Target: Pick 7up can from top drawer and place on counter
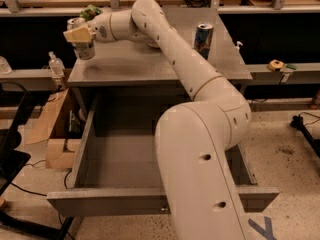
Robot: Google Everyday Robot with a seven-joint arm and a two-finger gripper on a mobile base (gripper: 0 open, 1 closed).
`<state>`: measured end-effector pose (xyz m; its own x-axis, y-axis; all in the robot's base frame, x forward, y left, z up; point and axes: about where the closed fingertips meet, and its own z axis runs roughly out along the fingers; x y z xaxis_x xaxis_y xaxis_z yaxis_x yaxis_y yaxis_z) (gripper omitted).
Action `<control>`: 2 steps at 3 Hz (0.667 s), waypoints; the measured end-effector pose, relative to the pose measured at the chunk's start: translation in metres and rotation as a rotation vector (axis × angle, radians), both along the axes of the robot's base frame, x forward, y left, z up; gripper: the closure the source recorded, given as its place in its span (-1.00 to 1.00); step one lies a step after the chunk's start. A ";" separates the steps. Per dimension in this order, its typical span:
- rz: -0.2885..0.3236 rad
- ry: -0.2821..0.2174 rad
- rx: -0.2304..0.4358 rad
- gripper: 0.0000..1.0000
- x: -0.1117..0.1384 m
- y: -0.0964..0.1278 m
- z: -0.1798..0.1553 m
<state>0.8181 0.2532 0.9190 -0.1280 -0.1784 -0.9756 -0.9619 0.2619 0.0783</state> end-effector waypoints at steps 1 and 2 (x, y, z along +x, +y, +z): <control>-0.063 -0.019 -0.008 1.00 0.025 -0.025 -0.032; -0.077 -0.023 -0.013 0.73 0.030 -0.032 -0.036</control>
Offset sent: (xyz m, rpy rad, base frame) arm 0.0262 -0.0266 -0.0339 -0.0096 -0.0200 -0.0663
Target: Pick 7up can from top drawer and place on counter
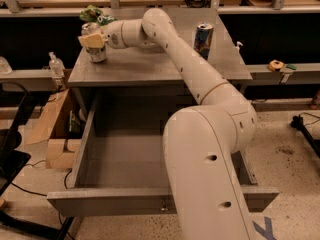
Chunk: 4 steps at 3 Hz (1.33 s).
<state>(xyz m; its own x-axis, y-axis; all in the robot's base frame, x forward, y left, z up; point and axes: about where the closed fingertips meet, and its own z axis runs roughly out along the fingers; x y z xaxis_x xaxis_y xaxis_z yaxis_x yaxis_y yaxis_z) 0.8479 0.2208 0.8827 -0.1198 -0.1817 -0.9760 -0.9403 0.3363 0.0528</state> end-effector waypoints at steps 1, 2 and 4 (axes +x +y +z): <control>0.000 0.000 0.000 0.26 0.000 0.000 0.004; 0.000 0.000 0.000 -0.20 0.000 0.000 0.004; 0.007 0.004 0.000 -1.00 -0.001 0.005 0.002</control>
Offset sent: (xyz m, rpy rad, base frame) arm 0.0000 0.0000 0.0040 0.0000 0.0000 0.0000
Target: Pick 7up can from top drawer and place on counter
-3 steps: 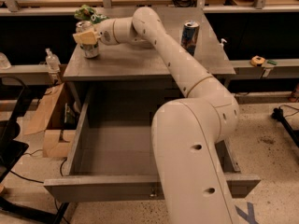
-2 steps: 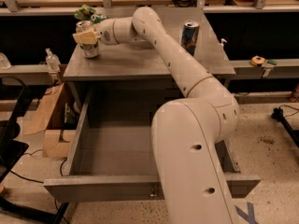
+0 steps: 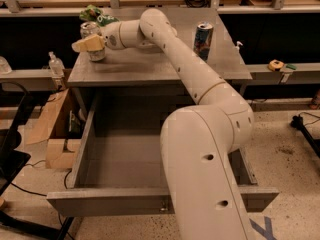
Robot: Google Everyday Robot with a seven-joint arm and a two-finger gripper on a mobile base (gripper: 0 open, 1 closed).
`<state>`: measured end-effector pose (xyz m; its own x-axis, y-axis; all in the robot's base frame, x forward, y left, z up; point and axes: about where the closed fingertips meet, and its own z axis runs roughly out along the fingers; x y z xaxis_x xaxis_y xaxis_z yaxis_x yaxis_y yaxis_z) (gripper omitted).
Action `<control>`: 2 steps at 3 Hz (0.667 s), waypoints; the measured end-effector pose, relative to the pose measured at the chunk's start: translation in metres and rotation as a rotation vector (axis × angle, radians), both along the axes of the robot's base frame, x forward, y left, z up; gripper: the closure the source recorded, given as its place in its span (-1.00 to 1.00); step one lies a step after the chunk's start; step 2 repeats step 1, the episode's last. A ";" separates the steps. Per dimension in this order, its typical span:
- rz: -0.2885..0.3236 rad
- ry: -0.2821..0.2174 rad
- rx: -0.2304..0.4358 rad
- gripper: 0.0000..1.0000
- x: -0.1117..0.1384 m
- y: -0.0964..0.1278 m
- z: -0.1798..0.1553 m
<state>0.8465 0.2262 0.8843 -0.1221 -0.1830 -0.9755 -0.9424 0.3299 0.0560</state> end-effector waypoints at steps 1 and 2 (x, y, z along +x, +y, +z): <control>0.000 0.000 0.000 -1.00 0.000 0.000 0.000; 0.000 0.000 0.000 -1.00 0.000 0.000 0.000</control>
Offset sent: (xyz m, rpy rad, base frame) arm 0.0000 0.0000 0.0000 0.0000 0.0000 0.0000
